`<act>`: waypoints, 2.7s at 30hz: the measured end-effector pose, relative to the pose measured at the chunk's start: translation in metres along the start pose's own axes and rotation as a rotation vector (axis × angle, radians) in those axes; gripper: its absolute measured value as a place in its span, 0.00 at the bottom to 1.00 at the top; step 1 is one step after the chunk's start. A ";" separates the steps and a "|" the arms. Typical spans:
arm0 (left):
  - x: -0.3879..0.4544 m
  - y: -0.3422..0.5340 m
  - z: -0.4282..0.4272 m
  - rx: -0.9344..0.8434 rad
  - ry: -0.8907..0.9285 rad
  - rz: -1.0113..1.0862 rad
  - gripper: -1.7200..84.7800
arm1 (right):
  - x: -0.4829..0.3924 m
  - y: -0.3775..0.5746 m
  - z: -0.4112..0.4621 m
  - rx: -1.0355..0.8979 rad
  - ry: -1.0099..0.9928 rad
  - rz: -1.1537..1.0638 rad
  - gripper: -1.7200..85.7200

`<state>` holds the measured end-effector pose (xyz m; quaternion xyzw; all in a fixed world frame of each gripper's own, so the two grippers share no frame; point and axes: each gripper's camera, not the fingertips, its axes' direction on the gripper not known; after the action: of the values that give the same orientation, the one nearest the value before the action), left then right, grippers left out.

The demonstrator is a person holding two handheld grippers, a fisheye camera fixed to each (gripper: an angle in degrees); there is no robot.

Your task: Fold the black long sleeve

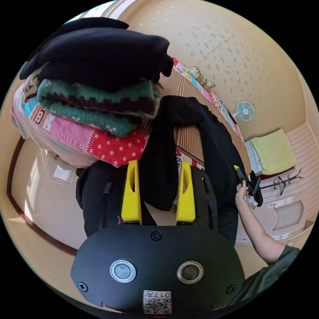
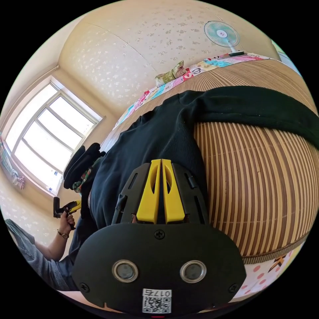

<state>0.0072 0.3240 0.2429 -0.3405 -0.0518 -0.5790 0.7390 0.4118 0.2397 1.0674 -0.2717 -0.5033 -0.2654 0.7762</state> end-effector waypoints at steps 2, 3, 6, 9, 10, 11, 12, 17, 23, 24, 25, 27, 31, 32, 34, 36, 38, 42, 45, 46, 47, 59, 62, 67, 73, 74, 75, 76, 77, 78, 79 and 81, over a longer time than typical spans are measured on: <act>0.004 -0.004 0.011 -0.045 -0.005 0.026 0.16 | 0.005 0.002 -0.007 0.013 -0.007 0.012 0.02; 0.008 -0.004 0.014 -0.054 -0.033 0.043 0.13 | 0.008 0.004 -0.011 0.015 -0.009 0.018 0.02; 0.023 0.005 -0.002 0.013 -0.110 0.073 0.10 | 0.013 0.005 -0.019 0.008 -0.010 0.022 0.02; 0.042 0.020 -0.046 0.172 -0.175 0.079 0.09 | 0.017 0.008 -0.026 0.003 -0.017 0.022 0.02; 0.047 0.024 -0.070 0.254 -0.163 0.074 0.09 | 0.018 0.008 -0.028 0.003 -0.018 0.024 0.02; 0.050 0.025 -0.082 0.295 -0.158 0.071 0.09 | 0.019 0.009 -0.031 0.001 -0.018 0.026 0.02; 0.057 0.029 -0.109 0.401 -0.155 0.074 0.06 | 0.020 0.010 -0.034 0.000 -0.014 0.026 0.02; 0.115 -0.012 -0.168 0.680 -0.220 0.192 0.01 | 0.019 0.015 -0.044 0.001 0.016 0.007 0.02; 0.135 -0.075 -0.097 0.359 0.035 0.286 0.02 | 0.035 0.023 -0.062 0.023 -0.040 0.037 0.02; 0.130 -0.064 -0.079 0.331 -0.006 0.275 0.02 | 0.036 0.023 -0.064 0.017 -0.048 0.034 0.02; 0.124 -0.051 -0.061 0.307 -0.105 0.265 0.04 | 0.037 0.024 -0.065 0.016 -0.050 0.034 0.02; 0.106 -0.028 -0.037 0.251 -0.242 0.220 0.08 | 0.038 0.026 -0.070 0.019 -0.050 0.034 0.02; 0.052 0.020 0.006 0.067 -0.272 0.165 0.17 | 0.039 0.029 -0.076 0.014 -0.051 0.031 0.02; 0.045 0.025 0.011 0.041 -0.275 0.156 0.18 | 0.039 0.030 -0.079 0.014 -0.051 0.031 0.02; 0.029 0.040 0.022 -0.014 -0.263 0.157 0.17 | 0.039 0.031 -0.082 0.013 -0.052 0.032 0.02; 0.023 0.042 0.027 -0.020 -0.234 0.177 0.14 | 0.039 0.033 -0.086 0.013 -0.052 0.034 0.02; 0.015 0.036 0.027 -0.022 -0.229 0.154 0.09 | 0.040 0.034 -0.089 0.012 -0.056 0.037 0.02; 0.020 0.028 -0.029 0.133 -0.250 0.120 0.06 | 0.044 0.037 -0.096 0.012 -0.082 0.051 0.02; 0.037 0.023 -0.086 0.305 -0.279 0.110 0.06 | 0.042 0.039 -0.099 0.012 -0.071 0.047 0.02; 0.042 0.015 -0.108 0.368 -0.270 0.110 0.06 | 0.041 0.039 -0.099 0.011 -0.068 0.046 0.02; 0.044 0.010 -0.119 0.399 -0.265 0.108 0.06 | 0.041 0.040 -0.100 0.010 -0.065 0.045 0.02; 0.310 -0.202 -0.058 0.094 0.130 0.716 0.07 | 0.037 0.047 -0.108 0.011 -0.058 0.035 0.02; 0.355 -0.176 0.039 -0.206 0.188 0.812 0.08 | 0.040 0.048 -0.110 0.011 -0.080 0.045 0.02; 0.304 -0.070 0.094 -0.199 0.022 0.763 0.13 | 0.043 0.048 -0.111 0.009 -0.101 0.053 0.02; 0.250 -0.005 0.063 -0.108 0.021 0.682 0.14 | 0.042 0.048 -0.111 -0.001 -0.100 0.059 0.02; 0.247 -0.004 0.056 -0.091 0.034 0.670 0.14 | 0.042 0.049 -0.111 -0.001 -0.101 0.060 0.02; 0.242 -0.006 0.044 -0.063 0.056 0.645 0.14 | 0.041 0.049 -0.111 -0.001 -0.101 0.060 0.02; 0.238 -0.012 0.039 -0.063 0.062 0.612 0.15 | 0.041 0.049 -0.111 -0.001 -0.102 0.060 0.02; 0.237 -0.017 0.040 -0.078 0.064 0.591 0.16 | 0.040 0.049 -0.112 -0.001 -0.102 0.060 0.02; 0.234 -0.027 0.047 -0.125 0.080 0.546 0.18 | 0.040 0.050 -0.112 -0.001 -0.102 0.060 0.02; 0.229 -0.037 0.058 -0.177 0.093 0.480 0.20 | 0.039 0.050 -0.112 -0.001 -0.101 0.060 0.02; 0.221 -0.047 0.079 -0.243 0.128 0.397 0.22 | 0.038 0.051 -0.112 0.000 -0.101 0.060 0.02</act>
<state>0.0623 0.1827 0.4277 -0.3931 0.1332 -0.4447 0.7937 0.5316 0.1932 1.0558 -0.2999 -0.5333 -0.2280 0.7574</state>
